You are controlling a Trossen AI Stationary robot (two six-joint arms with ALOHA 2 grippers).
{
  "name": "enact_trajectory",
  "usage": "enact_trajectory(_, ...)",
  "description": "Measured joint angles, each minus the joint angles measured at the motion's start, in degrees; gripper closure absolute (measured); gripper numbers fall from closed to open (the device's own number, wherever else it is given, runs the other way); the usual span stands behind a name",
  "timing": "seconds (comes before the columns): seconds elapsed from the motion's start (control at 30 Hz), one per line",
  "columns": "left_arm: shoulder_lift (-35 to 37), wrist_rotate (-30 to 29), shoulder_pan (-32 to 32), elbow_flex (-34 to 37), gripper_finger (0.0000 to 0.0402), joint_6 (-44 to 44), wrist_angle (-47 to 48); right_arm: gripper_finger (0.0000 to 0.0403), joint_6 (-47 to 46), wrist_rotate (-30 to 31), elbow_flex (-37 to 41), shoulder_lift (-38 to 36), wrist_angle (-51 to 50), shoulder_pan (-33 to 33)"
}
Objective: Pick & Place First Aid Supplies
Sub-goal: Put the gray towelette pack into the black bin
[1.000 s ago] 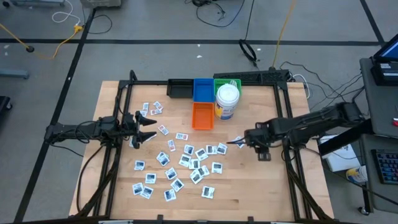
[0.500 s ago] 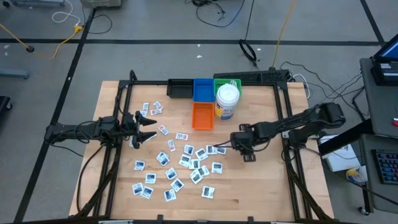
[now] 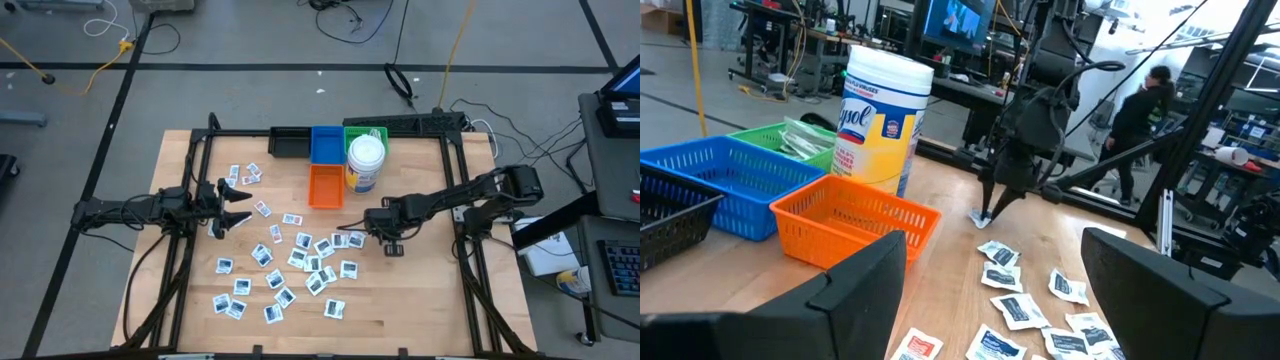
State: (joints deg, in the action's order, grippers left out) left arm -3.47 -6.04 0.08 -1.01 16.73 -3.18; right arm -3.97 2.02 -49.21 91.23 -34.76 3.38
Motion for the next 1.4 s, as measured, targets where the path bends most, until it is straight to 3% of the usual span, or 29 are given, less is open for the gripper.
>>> enact_trajectory(0.07, 0.0, 0.0, 0.0, 0.01, 0.0096, 0.0, 0.0, 0.0392, -0.75, -0.23, 0.0, 0.01, 0.5, 0.04)
enact_trajectory(0.3, 0.0, 0.0, 0.0, -0.01, 0.0096, 0.01, -0.01, 0.0398, -7.3, -2.45, -0.1, -2.4, -0.62, 1.08)
enact_trajectory(0.53, 0.01, 0.0, 0.0, -0.01, 0.0096, 0.02, 0.0, 0.04, -7.43, -2.51, -1.51, -10.64, 1.73, 3.98)
enact_trajectory(0.83, -0.01, 0.0, 0.0, -0.01, 0.0096, 0.0, 0.09, 0.0402, -7.41, -2.27, -1.84, -19.95, 19.1, 6.9)
enact_trajectory(1.1, 0.0, 0.0, 0.0, -0.01, 0.0096, 0.01, 0.12, 0.0402, -8.85, -2.12, -1.86, -20.4, 38.77, 6.88)
enact_trajectory(1.27, -0.01, 0.0, 0.0, -0.01, 0.0096, 0.01, 0.04, 0.0402, -9.22, -1.53, -1.84, -19.78, 43.59, 6.7)
enact_trajectory(1.4, -0.01, -0.22, 0.0, -0.01, 0.0096, 0.39, -2.03, 0.0402, -12.58, 2.84, -1.86, -19.11, 43.94, 6.7)
